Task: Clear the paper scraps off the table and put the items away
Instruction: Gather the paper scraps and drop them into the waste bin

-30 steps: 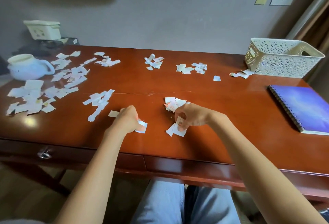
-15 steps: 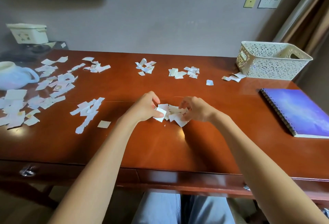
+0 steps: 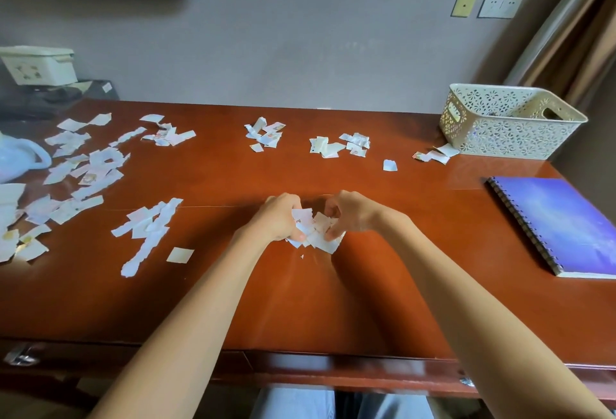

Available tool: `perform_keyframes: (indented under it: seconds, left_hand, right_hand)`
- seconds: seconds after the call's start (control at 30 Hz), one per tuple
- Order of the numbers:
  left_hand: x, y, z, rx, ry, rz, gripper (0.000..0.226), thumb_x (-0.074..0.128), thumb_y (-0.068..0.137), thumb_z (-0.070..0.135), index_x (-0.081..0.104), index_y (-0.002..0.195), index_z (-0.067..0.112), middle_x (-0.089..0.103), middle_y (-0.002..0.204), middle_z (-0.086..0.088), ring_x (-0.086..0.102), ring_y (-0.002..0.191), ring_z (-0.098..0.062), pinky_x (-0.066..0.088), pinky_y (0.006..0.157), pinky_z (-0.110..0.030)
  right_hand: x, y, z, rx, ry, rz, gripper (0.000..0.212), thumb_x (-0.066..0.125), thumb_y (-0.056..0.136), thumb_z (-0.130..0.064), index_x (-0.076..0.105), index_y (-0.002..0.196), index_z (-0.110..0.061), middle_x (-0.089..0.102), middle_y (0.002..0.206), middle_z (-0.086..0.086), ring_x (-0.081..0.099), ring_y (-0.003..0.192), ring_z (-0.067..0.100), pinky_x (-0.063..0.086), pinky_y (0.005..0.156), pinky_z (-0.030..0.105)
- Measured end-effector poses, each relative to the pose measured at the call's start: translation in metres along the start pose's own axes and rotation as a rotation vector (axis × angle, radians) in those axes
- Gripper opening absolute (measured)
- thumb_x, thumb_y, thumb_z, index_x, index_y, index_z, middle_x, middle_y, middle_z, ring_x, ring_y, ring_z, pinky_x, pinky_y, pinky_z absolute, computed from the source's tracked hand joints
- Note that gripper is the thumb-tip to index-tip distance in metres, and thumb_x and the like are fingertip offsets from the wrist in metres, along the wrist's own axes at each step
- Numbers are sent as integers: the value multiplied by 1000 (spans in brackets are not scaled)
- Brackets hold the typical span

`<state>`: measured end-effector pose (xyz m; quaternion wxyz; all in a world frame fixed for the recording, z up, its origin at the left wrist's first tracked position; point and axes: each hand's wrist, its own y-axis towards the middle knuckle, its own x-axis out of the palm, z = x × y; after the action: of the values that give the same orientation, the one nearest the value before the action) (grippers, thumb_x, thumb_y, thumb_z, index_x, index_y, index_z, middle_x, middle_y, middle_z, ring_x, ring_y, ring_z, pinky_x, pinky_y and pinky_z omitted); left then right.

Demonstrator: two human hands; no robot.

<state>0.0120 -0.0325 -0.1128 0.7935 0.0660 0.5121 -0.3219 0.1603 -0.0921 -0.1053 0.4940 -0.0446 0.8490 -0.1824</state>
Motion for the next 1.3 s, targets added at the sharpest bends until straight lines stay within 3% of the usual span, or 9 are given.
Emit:
perform_keyframes:
  seconds: [0.13,0.23,0.33,0.47,0.63,0.8,0.93,1.2,1.3]
  left_hand:
    - [5,4,-2,21,-8,33,35,76,73,18,42,69,12,43,69,0,41,67,-18,31,52,-22]
    - [3,5,-1,16,-65,44,42,75,75,17,36,60,14,35,61,0,34,58,-14,26,50,-21]
    - [-3,9,1,-4,-132,103,24,73,78,16,50,73,11,48,73,-3,43,66,-15,29,51,-20]
    - [-9,19,8,-15,-188,169,27,71,80,15,61,103,4,63,111,-11,53,87,-17,36,53,-17]
    - [-11,46,25,-26,-241,172,21,71,80,16,59,95,8,63,119,-13,61,98,-22,35,54,-18]
    - [-15,94,50,-33,-251,164,25,70,81,17,61,99,3,64,111,-16,59,82,-22,35,54,-20]
    - [-19,141,59,-89,-81,189,48,70,80,32,59,117,2,60,120,-16,55,111,-32,51,83,-36]
    - [-24,206,63,-76,95,141,59,71,79,37,54,128,9,47,135,-11,39,123,-29,44,96,-34]
    - [-23,220,63,-84,38,46,56,74,77,31,57,121,2,53,128,-16,45,120,-34,46,96,-40]
  right_hand:
    - [3,-1,4,-13,15,32,18,74,78,-17,59,84,-10,46,69,-6,45,77,20,30,51,19]
    - [1,-1,7,-20,43,77,32,73,77,-14,47,61,-20,44,65,-6,43,73,21,29,50,20]
    - [-5,-3,14,-18,91,137,12,72,78,-14,64,84,-8,57,81,4,47,79,20,34,54,19]
    - [-17,-6,30,23,143,221,36,68,83,-12,60,117,-3,62,106,9,56,91,22,37,54,14]
    - [-32,1,56,147,267,316,31,56,91,-9,59,121,-3,66,114,19,63,103,30,44,59,18]
    - [-60,28,79,252,251,401,12,57,90,-15,64,89,-6,62,93,14,54,71,18,32,47,17]
    - [-77,62,87,244,164,444,36,63,87,-21,62,118,-2,61,117,15,56,108,29,46,75,29]
    - [-100,125,93,188,-6,310,47,68,83,-23,58,124,-4,6,157,14,2,145,33,26,113,42]
    - [-105,139,94,184,54,252,48,71,80,-23,57,122,-1,37,137,12,35,128,30,42,94,34]
